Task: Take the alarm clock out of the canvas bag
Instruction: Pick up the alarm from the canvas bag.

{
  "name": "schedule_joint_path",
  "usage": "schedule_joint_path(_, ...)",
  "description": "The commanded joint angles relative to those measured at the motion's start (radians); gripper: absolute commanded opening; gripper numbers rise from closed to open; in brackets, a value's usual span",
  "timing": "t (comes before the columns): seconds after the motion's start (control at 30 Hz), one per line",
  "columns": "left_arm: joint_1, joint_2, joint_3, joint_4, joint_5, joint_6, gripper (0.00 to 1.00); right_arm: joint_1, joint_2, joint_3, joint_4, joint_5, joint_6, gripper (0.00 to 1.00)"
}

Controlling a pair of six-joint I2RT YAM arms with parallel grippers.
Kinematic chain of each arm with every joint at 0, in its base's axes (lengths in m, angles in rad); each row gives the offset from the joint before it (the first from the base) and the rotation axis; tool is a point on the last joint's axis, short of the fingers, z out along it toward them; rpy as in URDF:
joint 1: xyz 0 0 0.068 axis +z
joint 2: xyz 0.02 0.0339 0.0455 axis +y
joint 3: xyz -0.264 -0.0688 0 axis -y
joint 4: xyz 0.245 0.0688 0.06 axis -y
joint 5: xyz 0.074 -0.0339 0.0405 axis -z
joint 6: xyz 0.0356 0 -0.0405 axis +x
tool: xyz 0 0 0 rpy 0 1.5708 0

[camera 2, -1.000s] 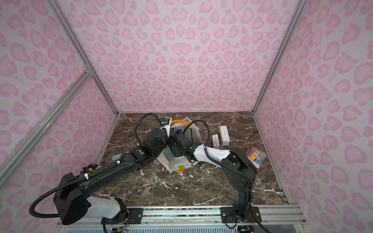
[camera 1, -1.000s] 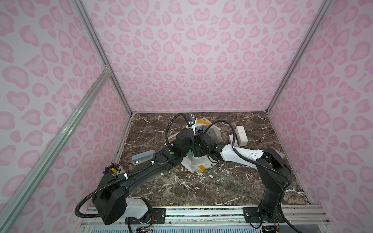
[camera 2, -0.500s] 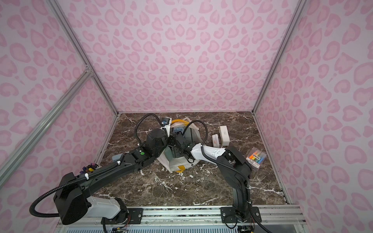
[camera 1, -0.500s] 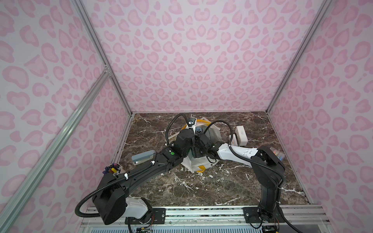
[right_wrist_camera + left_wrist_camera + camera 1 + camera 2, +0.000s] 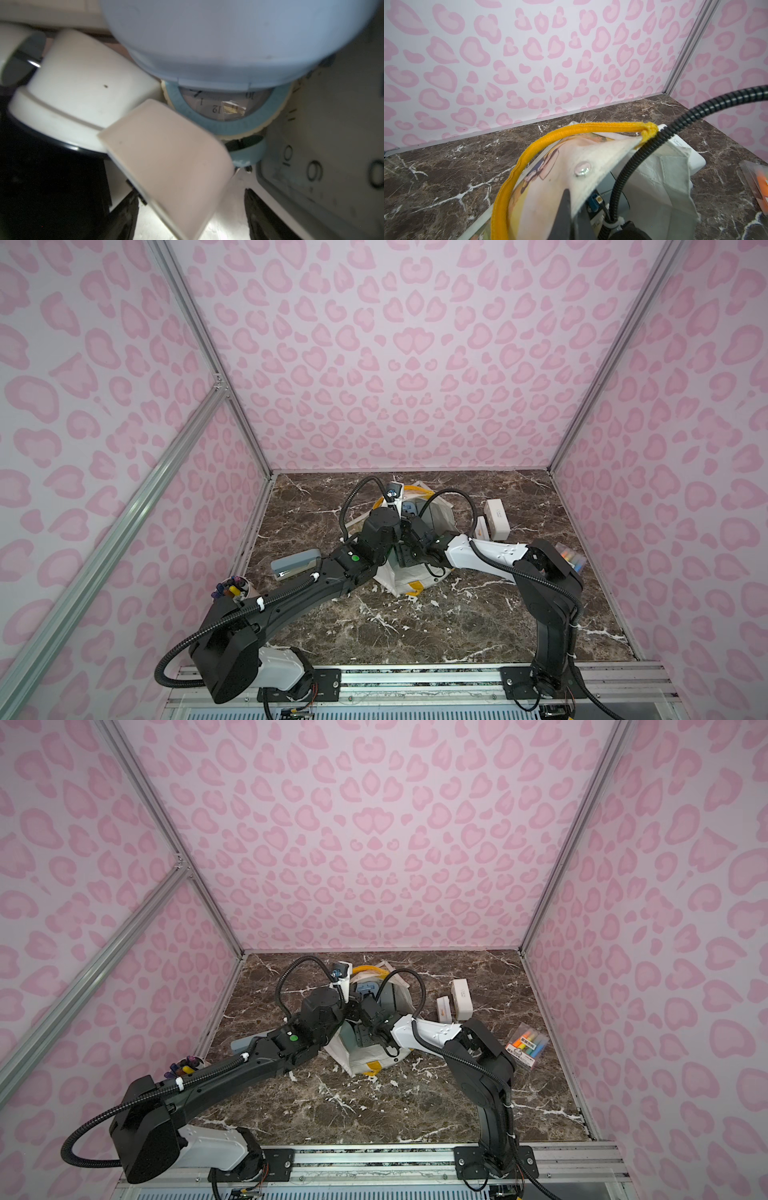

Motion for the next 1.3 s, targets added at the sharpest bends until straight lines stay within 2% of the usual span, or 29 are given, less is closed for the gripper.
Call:
schedule_joint_path(0.0,-0.007,-0.007,-0.005,0.064,0.057,-0.016,0.03,0.001,-0.001,-0.004,0.063,-0.023,-0.016,0.79)
schedule_joint_path(0.3,-0.007,-0.007,-0.005,0.067,0.064,-0.021,0.03,0.001,0.023,0.028,0.063,-0.050,-0.029,0.79)
schedule_joint_path(0.77,-0.007,-0.015,-0.013,0.067,0.062,-0.024,0.03,0.001,0.081,0.101,-0.032,-0.008,-0.012,0.83)
schedule_joint_path(1.27,-0.007,-0.016,-0.013,0.049,0.045,-0.027,0.03,-0.001,0.034,0.063,0.014,0.001,-0.084,0.64)
